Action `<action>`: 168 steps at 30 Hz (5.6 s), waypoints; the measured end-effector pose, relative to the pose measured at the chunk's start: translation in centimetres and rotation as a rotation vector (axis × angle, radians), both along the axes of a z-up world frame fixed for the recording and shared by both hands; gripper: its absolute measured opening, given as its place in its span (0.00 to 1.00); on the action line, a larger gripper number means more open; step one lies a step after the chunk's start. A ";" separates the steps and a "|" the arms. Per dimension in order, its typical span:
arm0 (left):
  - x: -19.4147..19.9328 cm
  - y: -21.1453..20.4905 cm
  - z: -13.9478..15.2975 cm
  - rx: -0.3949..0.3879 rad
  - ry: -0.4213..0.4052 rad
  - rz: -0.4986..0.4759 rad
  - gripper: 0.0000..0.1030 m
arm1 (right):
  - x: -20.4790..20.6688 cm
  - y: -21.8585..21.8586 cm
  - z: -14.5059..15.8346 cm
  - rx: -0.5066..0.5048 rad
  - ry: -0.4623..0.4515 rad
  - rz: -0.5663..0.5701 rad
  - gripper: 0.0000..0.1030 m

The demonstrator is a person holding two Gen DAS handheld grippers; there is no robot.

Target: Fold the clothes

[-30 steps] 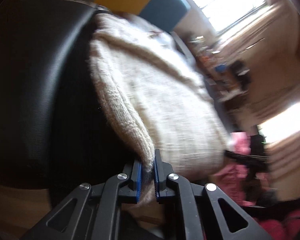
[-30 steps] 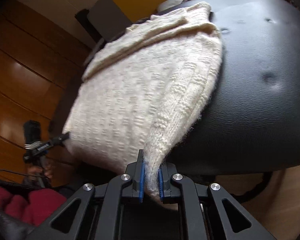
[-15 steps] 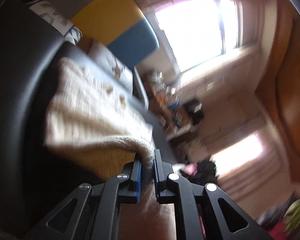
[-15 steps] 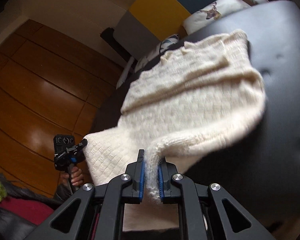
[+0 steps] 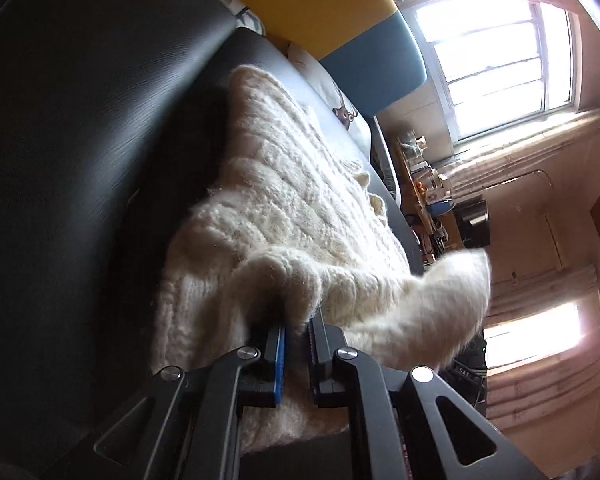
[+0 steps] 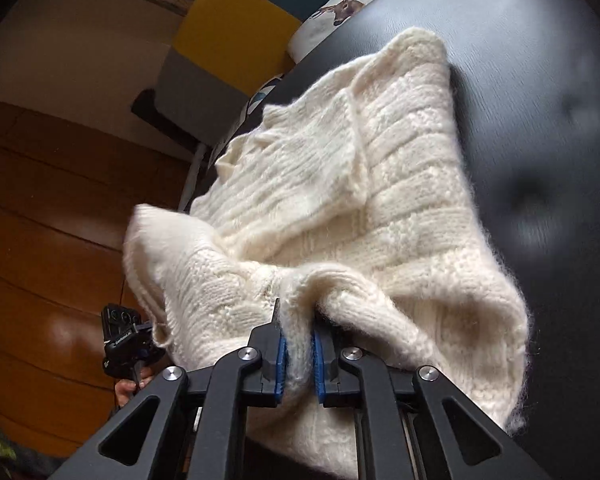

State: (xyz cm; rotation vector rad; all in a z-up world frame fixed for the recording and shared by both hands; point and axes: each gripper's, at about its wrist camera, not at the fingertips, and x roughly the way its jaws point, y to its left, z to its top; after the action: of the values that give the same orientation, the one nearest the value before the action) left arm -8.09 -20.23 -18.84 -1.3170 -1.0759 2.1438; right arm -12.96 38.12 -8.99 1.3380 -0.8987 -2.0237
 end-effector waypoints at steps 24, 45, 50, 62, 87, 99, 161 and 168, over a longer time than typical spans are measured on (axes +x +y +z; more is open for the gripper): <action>11.8 -1.4 0.8 0.338 0.015 0.123 0.51 | 11.4 -5.2 2.8 -0.284 0.072 -0.010 0.96; 9.7 1.8 4.1 0.256 0.181 -0.012 0.07 | 13.4 -4.9 4.2 -0.070 0.128 -0.021 0.42; 7.1 0.3 6.7 0.301 0.260 -0.011 0.07 | 12.5 -4.4 7.8 -0.096 0.238 -0.011 0.42; -4.2 -3.6 2.6 0.231 -0.031 0.255 0.23 | 3.2 -1.3 7.7 -0.016 0.259 -0.158 0.48; -4.7 2.7 5.2 -0.473 0.211 -0.119 0.16 | -0.4 -5.2 4.3 0.667 0.246 0.155 0.33; -4.6 1.0 8.4 -0.437 0.265 -0.009 0.07 | 1.9 -7.5 11.0 0.834 0.444 0.139 0.20; 0.4 28.3 8.7 -0.484 0.428 -0.600 0.25 | 11.7 3.2 2.3 -0.016 0.188 0.221 0.85; -1.0 29.8 6.6 -0.519 0.415 -0.652 0.25 | 9.3 3.2 1.9 -0.223 0.142 0.269 0.93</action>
State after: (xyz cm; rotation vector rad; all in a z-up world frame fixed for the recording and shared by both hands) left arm -9.14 9.54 -12.22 -1.1215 0.0928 2.0759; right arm -3.65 41.35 -7.08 1.1132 -0.8058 -1.7330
